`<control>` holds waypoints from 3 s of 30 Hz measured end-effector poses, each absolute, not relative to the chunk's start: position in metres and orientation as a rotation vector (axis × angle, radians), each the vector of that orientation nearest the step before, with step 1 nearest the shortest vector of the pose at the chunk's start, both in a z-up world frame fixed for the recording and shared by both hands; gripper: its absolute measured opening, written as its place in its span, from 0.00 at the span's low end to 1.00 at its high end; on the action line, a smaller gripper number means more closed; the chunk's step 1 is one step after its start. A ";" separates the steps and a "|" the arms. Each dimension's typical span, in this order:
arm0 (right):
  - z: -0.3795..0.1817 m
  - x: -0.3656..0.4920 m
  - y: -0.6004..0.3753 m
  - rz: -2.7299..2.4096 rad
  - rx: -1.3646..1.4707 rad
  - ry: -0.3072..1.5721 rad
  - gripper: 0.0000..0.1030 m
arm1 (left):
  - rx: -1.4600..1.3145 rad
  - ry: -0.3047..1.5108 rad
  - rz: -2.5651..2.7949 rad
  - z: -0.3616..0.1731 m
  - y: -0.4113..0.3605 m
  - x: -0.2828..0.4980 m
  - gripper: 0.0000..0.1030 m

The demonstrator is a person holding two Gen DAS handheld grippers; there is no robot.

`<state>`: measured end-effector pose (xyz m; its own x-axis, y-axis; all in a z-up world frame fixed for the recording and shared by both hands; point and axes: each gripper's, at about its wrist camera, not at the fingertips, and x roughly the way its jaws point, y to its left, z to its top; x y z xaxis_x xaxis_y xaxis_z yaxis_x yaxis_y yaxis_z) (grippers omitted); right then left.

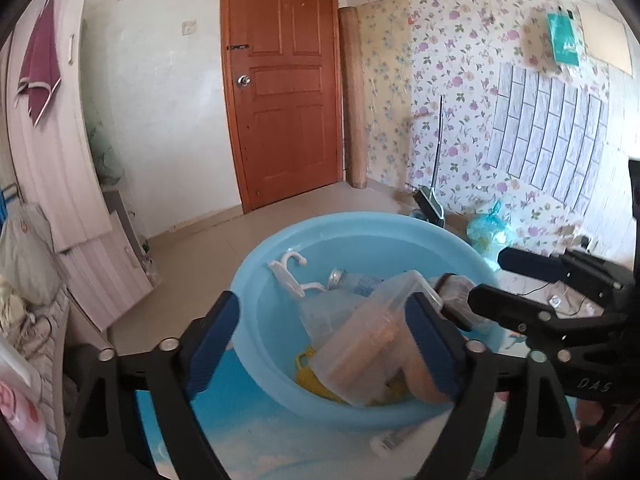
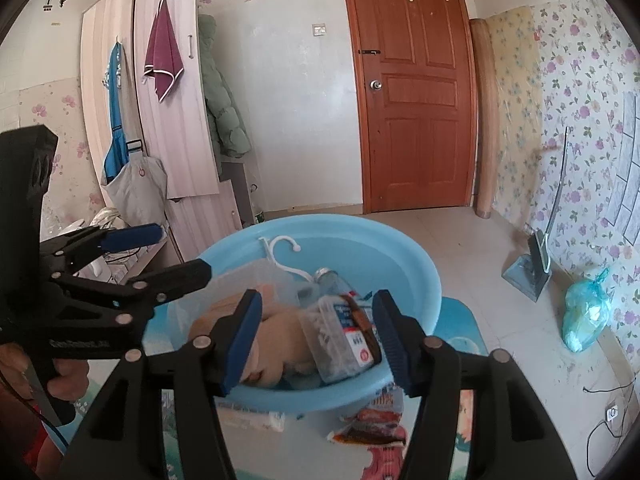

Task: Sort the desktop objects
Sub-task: 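Open both tools to drop the hook and pouch into the basin, then move both open tools back toward the white box and red snack packet, then grasp the white printed box with left tool while right tool grasps the red snack packet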

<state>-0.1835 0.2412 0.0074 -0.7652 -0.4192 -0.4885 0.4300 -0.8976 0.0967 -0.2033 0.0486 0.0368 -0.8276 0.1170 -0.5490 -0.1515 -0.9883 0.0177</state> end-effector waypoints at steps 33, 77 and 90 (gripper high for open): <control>-0.054 -0.147 0.284 -2.624 1.063 0.004 0.65 | -1.154 0.015 2.838 -0.032 0.052 -0.142 0.94; -0.088 -0.194 0.272 -2.571 1.209 -0.016 0.65 | -1.151 0.209 2.589 -0.060 0.111 -0.164 0.32; -0.080 -0.176 0.270 -2.565 1.161 0.037 0.31 | -1.152 0.174 2.593 -0.051 0.108 -0.155 0.25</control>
<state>-0.1756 0.2700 -0.0803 -0.6162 -0.2810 -0.7357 0.3023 -0.9470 0.1085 -0.1550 0.1077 -0.0510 -0.6347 0.2199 -0.7408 -0.3171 -0.9483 -0.0098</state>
